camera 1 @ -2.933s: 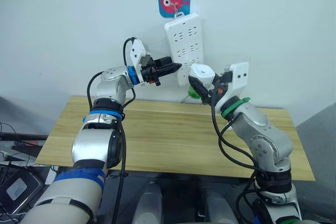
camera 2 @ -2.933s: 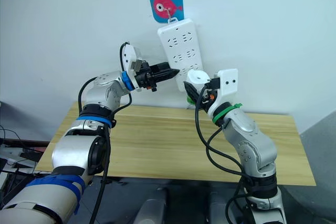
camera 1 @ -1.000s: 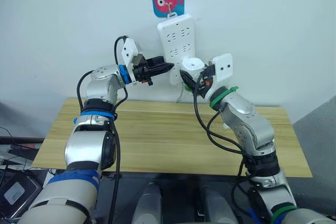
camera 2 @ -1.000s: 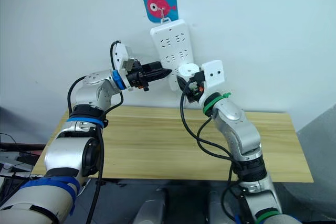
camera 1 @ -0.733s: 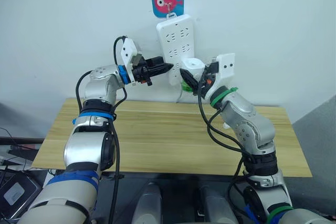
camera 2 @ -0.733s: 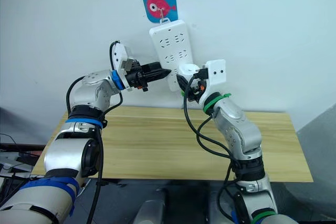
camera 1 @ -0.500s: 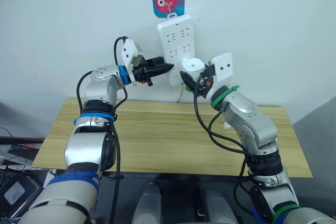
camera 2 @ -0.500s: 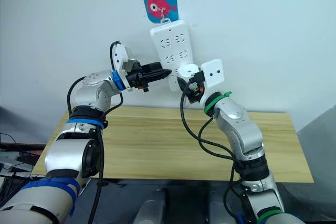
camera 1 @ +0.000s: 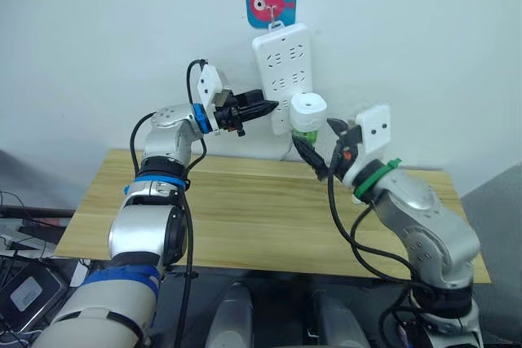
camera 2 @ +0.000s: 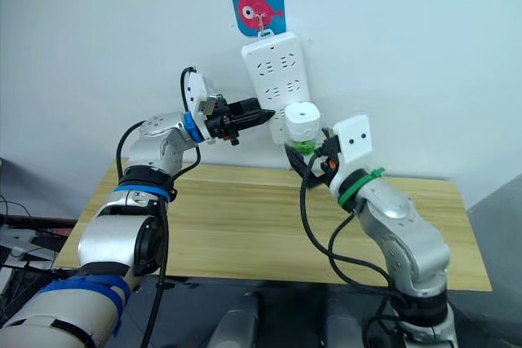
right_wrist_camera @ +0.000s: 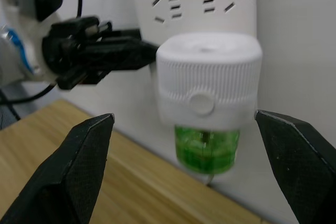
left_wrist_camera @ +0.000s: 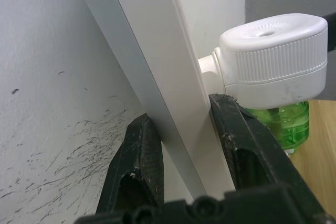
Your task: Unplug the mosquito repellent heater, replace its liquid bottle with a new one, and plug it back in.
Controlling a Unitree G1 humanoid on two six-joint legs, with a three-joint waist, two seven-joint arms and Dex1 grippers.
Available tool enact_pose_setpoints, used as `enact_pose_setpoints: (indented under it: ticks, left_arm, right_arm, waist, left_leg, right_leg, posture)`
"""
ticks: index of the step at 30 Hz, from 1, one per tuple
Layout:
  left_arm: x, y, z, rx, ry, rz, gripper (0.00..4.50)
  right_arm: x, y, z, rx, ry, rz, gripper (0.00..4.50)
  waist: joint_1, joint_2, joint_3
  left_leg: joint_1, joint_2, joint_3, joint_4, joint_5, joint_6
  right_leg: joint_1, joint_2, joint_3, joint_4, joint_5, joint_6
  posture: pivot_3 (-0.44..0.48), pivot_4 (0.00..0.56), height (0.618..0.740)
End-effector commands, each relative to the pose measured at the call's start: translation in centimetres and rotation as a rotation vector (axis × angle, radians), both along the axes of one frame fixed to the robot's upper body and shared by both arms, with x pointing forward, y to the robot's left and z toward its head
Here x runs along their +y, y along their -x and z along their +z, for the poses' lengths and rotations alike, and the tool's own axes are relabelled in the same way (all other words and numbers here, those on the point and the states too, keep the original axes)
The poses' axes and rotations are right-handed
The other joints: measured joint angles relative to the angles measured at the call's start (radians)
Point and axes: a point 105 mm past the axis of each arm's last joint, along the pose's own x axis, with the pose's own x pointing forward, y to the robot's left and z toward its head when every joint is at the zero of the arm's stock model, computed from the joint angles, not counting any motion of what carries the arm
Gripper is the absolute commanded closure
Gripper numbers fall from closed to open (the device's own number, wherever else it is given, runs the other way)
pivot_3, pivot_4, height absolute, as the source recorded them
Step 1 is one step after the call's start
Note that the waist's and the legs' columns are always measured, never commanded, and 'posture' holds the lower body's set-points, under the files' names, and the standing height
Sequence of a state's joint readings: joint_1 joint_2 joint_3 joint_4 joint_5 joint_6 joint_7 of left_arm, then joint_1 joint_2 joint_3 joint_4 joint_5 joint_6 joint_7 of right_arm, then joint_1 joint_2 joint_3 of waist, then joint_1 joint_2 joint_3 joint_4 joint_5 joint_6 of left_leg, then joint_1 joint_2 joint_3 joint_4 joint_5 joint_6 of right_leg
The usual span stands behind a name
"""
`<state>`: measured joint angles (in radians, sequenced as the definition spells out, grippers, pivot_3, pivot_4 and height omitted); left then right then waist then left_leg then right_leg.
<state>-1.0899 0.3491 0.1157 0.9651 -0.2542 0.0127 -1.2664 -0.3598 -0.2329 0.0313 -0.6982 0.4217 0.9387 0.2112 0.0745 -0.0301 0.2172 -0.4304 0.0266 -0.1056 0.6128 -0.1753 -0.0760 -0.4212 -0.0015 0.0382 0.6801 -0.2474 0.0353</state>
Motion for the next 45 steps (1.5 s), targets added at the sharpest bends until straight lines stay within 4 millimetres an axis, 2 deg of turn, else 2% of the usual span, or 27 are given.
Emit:
enact_pose_setpoints:
  ticks: [1, 5, 8, 12, 13, 15, 18, 24, 29, 35, 45]
  left_arm:
    - [-0.6, 0.0, 0.8, -0.040, -0.039, -0.021, 2.24]
    - [1.1, -0.2, 0.8, -0.037, -0.048, 0.033, 0.99]
    - [2.6, -0.2, 0.8, -0.038, -0.062, 0.070, 0.06]
    - [5.0, 0.1, 1.3, -0.041, -0.090, 0.116, 0.00]
    - [5.7, 0.2, 1.5, -0.042, -0.097, 0.131, 0.00]
    - [7.2, 0.5, 1.8, -0.037, -0.105, 0.163, 0.00]
    - [8.0, 1.3, 1.5, -0.030, -0.128, 0.159, 0.00]
    - [8.4, 4.6, 0.4, 0.000, -0.248, 0.070, 0.00]
    - [7.5, 7.5, -1.1, 0.009, -0.330, -0.016, 0.00]
    - [6.4, 7.9, -0.9, 0.000, -0.290, -0.002, 0.00]
    - [6.7, 7.3, -0.6, -0.007, -0.286, 0.026, 0.00]
  right_arm:
    - [-0.1, 0.9, 1.4, -0.056, -0.017, 0.018, 0.00]
    - [0.3, 0.3, 1.3, -0.049, -0.055, 0.021, 0.00]
    - [0.8, -0.1, 1.4, -0.052, -0.079, 0.034, 0.62]
    - [1.5, -0.4, 1.3, -0.056, -0.098, 0.066, 2.07]
    - [1.8, -0.4, 1.2, -0.056, -0.100, 0.079, 2.44]
    - [2.7, -0.4, 1.1, -0.054, -0.108, 0.117, 3.25]
    - [3.9, -0.4, 0.9, -0.050, -0.107, 0.166, 4.39]
    - [6.0, -1.3, -0.7, 0.010, -0.108, 0.219, 4.45]
    - [7.5, -2.6, -0.4, -0.002, -0.111, 0.238, 4.45]
    - [8.2, -4.1, -0.2, -0.023, -0.109, 0.220, 4.45]
    - [8.3, -4.5, -0.3, -0.019, -0.115, 0.213, 4.45]
  waist:
    - [0.000, 0.000, 0.000]
    - [-0.011, 0.000, 0.000]
    - [-0.025, 0.000, -0.001]
    - [-0.033, 0.000, -0.001]
    - [-0.036, 0.000, -0.001]
    - [-0.037, 0.000, -0.001]
    - [-0.038, 0.001, -0.001]
    - [-0.036, 0.001, -0.001]
    - [-0.027, 0.001, -0.001]
    - [-0.011, 0.001, -0.001]
    - [-0.001, 0.001, -0.001]
  left_leg:
    - [0.000, 0.000, 0.000, 0.000, 0.000, 0.000]
    - [0.001, 0.001, 0.000, 0.000, 0.001, 0.001]
    - [0.002, 0.001, 0.000, 0.001, 0.001, 0.002]
    - [0.003, 0.002, 0.000, 0.000, 0.001, 0.002]
    - [0.003, 0.002, 0.000, 0.000, 0.001, 0.002]
    - [0.003, 0.002, 0.000, 0.000, 0.001, 0.002]
    - [0.003, 0.003, -0.001, 0.000, 0.001, 0.002]
    - [0.003, 0.003, 0.000, -0.001, 0.001, 0.002]
    - [0.004, 0.003, 0.000, -0.001, 0.001, 0.002]
    - [0.004, 0.003, 0.000, -0.001, 0.001, 0.002]
    - [0.005, 0.004, 0.000, -0.002, 0.001, 0.002]
  right_leg:
    - [0.000, 0.000, 0.000, 0.000, 0.000, 0.000]
    - [0.001, 0.001, 0.000, 0.000, 0.000, 0.000]
    - [0.001, 0.001, 0.001, 0.002, 0.000, 0.000]
    - [0.001, 0.002, 0.001, 0.002, 0.000, 0.000]
    - [0.001, 0.002, 0.001, 0.002, 0.000, 0.000]
    - [0.001, 0.002, 0.000, 0.002, 0.000, 0.000]
    - [0.001, 0.003, 0.000, 0.002, 0.000, 0.000]
    - [0.001, 0.002, 0.001, 0.002, 0.000, -0.001]
    - [0.001, 0.002, 0.001, 0.002, 0.000, -0.001]
    - [0.001, 0.003, 0.000, 0.002, -0.001, -0.002]
    - [0.001, 0.003, 0.001, 0.002, -0.001, -0.002]
  posture:
    - [0.194, 0.132, 0.740]
    - [0.197, 0.134, 0.740]
    - [0.197, 0.134, 0.740]
    - [0.197, 0.134, 0.740]
    - [0.249, 0.144, 0.740]
    - [0.260, 0.149, 0.740]
    - [0.262, 0.150, 0.740]
    - [0.280, 0.156, 0.740]
    - [0.299, 0.157, 0.740]
    - [0.315, 0.159, 0.740]
    - [0.324, 0.156, 0.740]
